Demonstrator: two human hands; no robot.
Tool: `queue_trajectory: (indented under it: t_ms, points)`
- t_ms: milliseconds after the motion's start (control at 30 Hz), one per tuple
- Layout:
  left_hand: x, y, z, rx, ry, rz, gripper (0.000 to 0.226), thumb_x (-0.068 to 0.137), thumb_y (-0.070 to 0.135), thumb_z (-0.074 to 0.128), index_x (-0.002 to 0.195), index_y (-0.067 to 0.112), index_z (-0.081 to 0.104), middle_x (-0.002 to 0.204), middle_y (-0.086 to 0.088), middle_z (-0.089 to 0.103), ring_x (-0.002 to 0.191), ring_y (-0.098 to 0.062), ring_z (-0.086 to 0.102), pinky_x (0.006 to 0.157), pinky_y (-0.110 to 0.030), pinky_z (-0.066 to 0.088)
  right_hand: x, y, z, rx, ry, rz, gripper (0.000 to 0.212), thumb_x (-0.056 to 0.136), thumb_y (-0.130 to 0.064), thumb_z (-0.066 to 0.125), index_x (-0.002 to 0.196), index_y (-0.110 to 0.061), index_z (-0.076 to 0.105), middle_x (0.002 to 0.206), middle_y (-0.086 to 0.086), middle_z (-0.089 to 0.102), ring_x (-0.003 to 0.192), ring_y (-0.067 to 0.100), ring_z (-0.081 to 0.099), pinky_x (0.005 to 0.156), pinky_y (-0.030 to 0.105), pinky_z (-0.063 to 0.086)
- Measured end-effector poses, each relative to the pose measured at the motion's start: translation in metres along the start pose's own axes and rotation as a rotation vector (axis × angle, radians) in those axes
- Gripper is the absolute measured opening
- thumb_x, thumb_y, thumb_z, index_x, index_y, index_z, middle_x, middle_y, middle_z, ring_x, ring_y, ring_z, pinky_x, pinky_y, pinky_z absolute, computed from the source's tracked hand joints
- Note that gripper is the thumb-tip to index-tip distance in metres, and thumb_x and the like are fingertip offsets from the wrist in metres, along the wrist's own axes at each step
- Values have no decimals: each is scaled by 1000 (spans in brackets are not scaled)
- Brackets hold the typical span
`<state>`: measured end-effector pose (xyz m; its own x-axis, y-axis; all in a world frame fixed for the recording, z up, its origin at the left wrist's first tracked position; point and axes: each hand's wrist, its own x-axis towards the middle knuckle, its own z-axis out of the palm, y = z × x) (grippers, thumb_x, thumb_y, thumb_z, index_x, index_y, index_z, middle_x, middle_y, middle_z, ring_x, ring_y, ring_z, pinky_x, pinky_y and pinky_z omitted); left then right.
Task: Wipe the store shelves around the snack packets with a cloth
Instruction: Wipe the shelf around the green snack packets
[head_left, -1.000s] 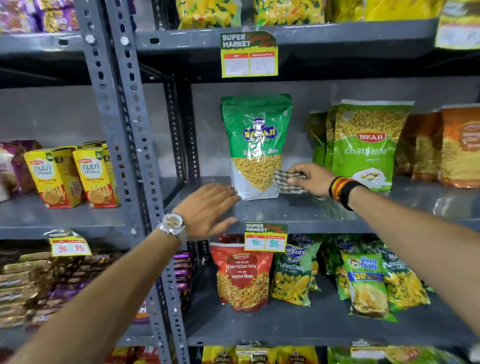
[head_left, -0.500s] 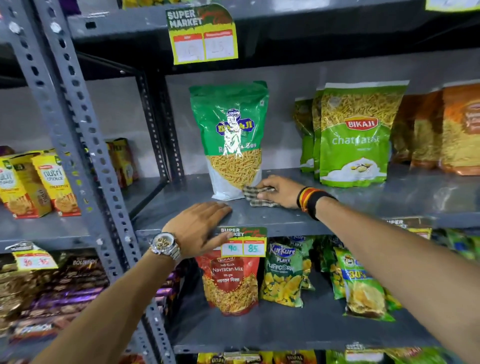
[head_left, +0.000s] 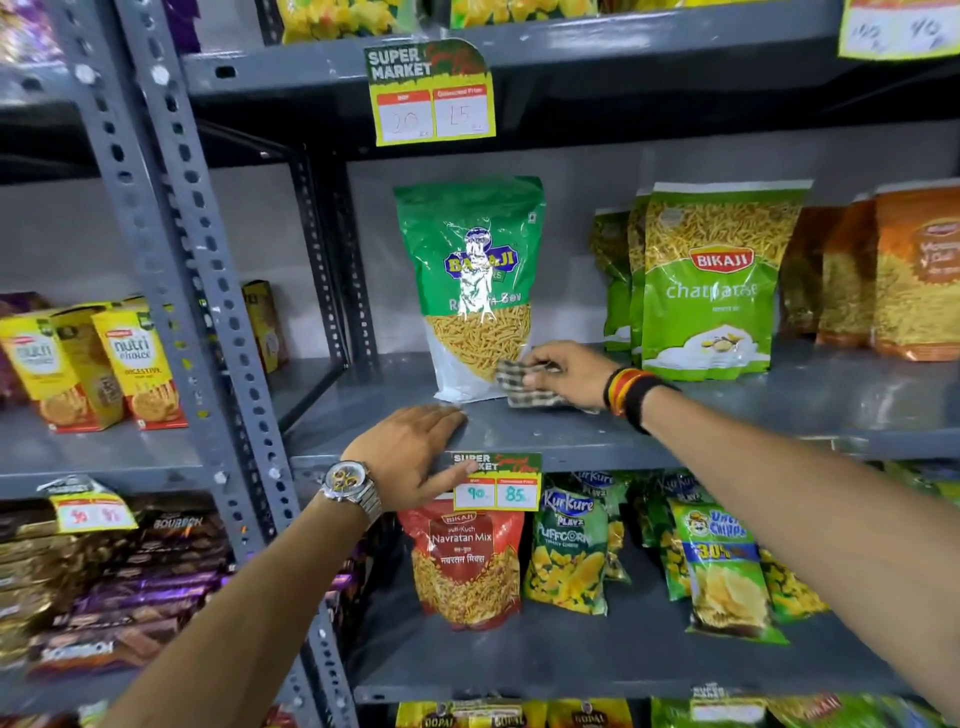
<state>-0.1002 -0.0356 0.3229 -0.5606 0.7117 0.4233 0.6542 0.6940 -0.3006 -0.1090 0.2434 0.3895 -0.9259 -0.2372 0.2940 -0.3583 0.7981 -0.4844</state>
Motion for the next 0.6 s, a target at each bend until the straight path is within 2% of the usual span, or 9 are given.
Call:
queue_trajectory:
  t_ms: [167, 233, 300, 367, 500, 600]
  points:
    - [1, -4, 5, 8, -11, 0, 79, 98, 67, 35, 148, 7, 44, 147, -14, 53, 134, -29, 50, 114, -40, 36, 14, 4, 35, -84, 2, -6, 35, 92, -42, 57, 123, -28, 61, 133, 1, 55, 126, 25, 49, 108, 52, 35]
    - [1, -5, 5, 12, -2, 6, 79, 98, 67, 35, 148, 6, 44, 147, -15, 53, 134, -29, 50, 114, -40, 36, 16, 2, 28, -121, -90, -15, 39, 94, -39, 56, 129, -23, 59, 135, 4, 54, 126, 25, 50, 108, 43, 37]
    - [1, -3, 5, 14, -1, 6, 79, 98, 67, 34, 148, 6, 44, 147, -14, 53, 135, -29, 50, 115, -40, 36, 13, -4, 10, -124, -248, -44, 37, 95, -34, 56, 127, -17, 60, 126, 4, 59, 115, 21, 55, 98, 30, 40]
    - [1, -2, 5, 16, -1, 1, 79, 98, 67, 33, 148, 7, 44, 147, -14, 53, 135, -29, 49, 115, -40, 37, 9, -8, -8, -106, -315, -31, 33, 95, -32, 57, 123, -16, 62, 117, 2, 63, 106, 17, 58, 92, 29, 42]
    - [0, -2, 4, 8, 7, 8, 81, 98, 68, 30, 146, 5, 47, 144, -16, 56, 132, -31, 52, 113, -42, 40, 13, 1, -10, -7, -78, 10, 37, 95, -30, 57, 129, -14, 58, 135, 5, 58, 125, 23, 52, 104, 30, 37]
    - [1, -2, 3, 7, -12, 0, 83, 97, 69, 28, 147, 5, 45, 146, -15, 54, 133, -30, 51, 114, -42, 39, 23, 4, 19, -16, -62, 19, 34, 94, -31, 58, 125, -17, 61, 132, 6, 59, 123, 25, 54, 106, 34, 39]
